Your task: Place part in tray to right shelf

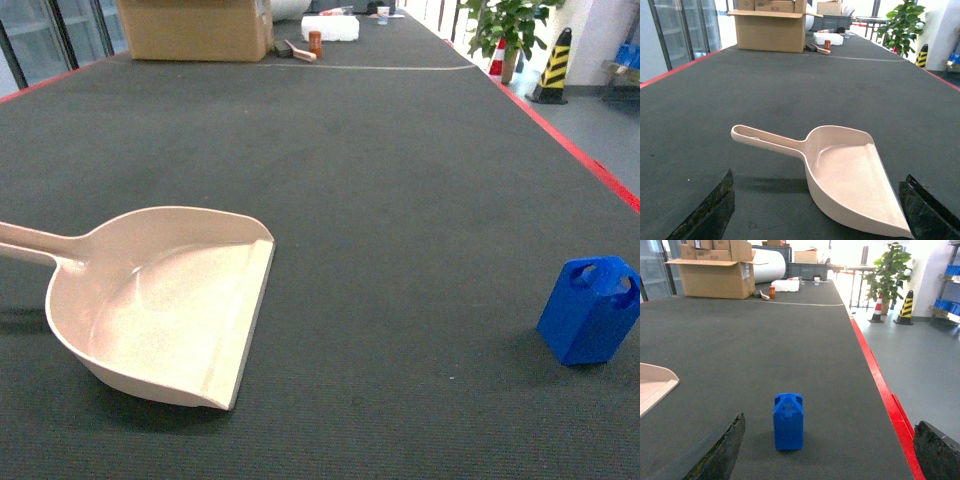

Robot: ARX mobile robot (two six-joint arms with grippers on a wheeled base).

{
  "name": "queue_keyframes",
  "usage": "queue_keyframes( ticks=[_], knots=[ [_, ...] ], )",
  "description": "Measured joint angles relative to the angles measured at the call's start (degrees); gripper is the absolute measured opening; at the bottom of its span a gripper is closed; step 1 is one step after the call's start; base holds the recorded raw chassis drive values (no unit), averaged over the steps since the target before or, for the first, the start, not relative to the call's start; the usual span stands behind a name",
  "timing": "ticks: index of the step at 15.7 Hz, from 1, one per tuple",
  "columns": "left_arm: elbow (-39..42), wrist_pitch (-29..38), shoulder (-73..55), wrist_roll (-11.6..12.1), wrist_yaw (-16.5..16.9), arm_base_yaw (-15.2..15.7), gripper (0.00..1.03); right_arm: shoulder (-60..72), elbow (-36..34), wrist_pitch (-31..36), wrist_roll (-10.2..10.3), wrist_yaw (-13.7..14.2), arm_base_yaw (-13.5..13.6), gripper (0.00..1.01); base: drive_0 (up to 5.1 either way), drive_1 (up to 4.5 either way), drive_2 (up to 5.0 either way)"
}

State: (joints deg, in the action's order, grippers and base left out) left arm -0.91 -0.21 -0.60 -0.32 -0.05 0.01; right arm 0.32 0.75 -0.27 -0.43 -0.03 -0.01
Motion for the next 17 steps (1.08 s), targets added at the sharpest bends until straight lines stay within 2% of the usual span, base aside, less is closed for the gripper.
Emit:
queue_keyframes(
  ticks=[17],
  knots=[
    [0.0,0.0,0.0,0.0,0.0,0.0,0.98,0.0,0.0,0.0,0.0,0.0,0.0,0.98,0.0,0.0,0.0]
  ],
)
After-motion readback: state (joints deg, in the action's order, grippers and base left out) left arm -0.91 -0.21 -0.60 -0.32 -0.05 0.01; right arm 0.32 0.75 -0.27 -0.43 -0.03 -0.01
